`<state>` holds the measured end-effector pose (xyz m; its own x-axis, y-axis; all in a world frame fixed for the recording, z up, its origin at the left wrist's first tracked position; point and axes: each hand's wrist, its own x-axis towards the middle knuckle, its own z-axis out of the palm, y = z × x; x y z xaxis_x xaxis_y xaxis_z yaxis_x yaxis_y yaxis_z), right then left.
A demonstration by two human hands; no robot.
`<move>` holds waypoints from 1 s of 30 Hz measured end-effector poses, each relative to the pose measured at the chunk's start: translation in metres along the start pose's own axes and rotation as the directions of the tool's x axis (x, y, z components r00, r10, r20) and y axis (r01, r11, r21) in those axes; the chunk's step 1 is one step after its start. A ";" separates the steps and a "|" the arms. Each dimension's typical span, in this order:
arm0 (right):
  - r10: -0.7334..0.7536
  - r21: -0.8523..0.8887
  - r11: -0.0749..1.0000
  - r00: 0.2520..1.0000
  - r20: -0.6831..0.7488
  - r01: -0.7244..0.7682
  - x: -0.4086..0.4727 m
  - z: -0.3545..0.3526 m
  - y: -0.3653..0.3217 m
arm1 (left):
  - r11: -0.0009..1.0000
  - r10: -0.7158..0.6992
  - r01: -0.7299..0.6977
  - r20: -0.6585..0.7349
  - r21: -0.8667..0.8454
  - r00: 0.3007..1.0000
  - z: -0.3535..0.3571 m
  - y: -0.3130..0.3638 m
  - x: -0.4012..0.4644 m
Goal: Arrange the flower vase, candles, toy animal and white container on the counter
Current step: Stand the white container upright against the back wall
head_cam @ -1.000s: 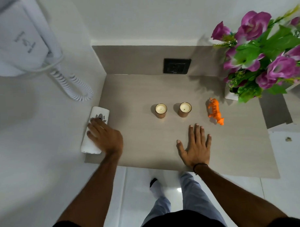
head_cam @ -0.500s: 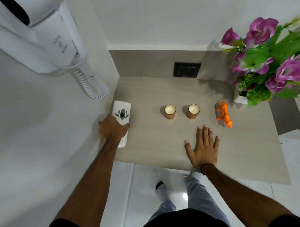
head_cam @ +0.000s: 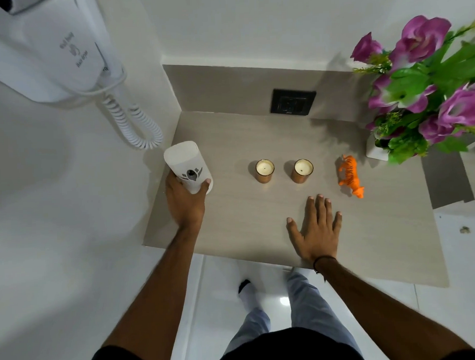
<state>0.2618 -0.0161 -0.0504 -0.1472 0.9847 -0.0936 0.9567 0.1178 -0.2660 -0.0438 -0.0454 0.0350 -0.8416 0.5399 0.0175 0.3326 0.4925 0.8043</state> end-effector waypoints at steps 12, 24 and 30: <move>-0.423 0.598 0.725 0.906 -0.007 0.343 0.061 -0.057 -0.181 | 0.982 -0.061 0.072 0.067 -0.177 0.996 -0.005 -0.030 -0.002; -0.324 0.615 0.769 0.936 0.140 0.174 0.217 -0.028 -0.274 | 0.990 0.024 -0.023 0.001 -0.141 1.000 0.057 0.000 0.114; -0.320 0.635 0.754 0.938 0.133 0.168 0.286 -0.016 -0.303 | 0.998 0.027 -0.033 -0.099 -0.051 0.995 0.102 0.019 0.176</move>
<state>-0.0662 0.2321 0.0187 -0.4779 0.8687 -0.1302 0.5378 0.1722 -0.8253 -0.1424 0.1288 -0.0072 -0.8700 0.4833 0.0980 0.3378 0.4394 0.8323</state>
